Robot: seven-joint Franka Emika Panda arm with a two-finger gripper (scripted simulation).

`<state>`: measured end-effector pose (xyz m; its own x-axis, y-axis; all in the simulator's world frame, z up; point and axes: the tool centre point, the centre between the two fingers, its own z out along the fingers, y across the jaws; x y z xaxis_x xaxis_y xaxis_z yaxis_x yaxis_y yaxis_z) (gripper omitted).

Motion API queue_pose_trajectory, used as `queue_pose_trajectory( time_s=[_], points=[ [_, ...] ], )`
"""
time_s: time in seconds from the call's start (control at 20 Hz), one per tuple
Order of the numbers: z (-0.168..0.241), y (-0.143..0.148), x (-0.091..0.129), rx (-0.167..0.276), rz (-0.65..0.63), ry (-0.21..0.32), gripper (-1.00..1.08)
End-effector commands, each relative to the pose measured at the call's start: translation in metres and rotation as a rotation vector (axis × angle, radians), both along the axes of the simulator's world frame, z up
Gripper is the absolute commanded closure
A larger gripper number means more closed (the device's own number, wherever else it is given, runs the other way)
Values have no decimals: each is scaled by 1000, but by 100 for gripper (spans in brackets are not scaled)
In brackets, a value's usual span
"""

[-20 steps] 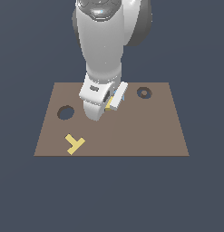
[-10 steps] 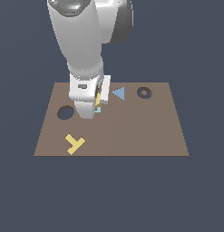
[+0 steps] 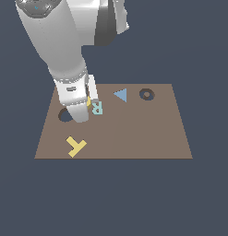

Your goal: Insert a designated object into the corresponding slot on a board.

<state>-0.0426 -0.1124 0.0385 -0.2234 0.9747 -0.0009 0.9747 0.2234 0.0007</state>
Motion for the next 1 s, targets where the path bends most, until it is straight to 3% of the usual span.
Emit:
queue_pose_trajectory(
  time_s=[0.0,0.45,0.95],
  points=[
    [1,-11,4,0,79,-1,108],
    [2,-40,20,-1,297,0,108],
    [2,-56,35,-1,438,0,108]
  ],
)
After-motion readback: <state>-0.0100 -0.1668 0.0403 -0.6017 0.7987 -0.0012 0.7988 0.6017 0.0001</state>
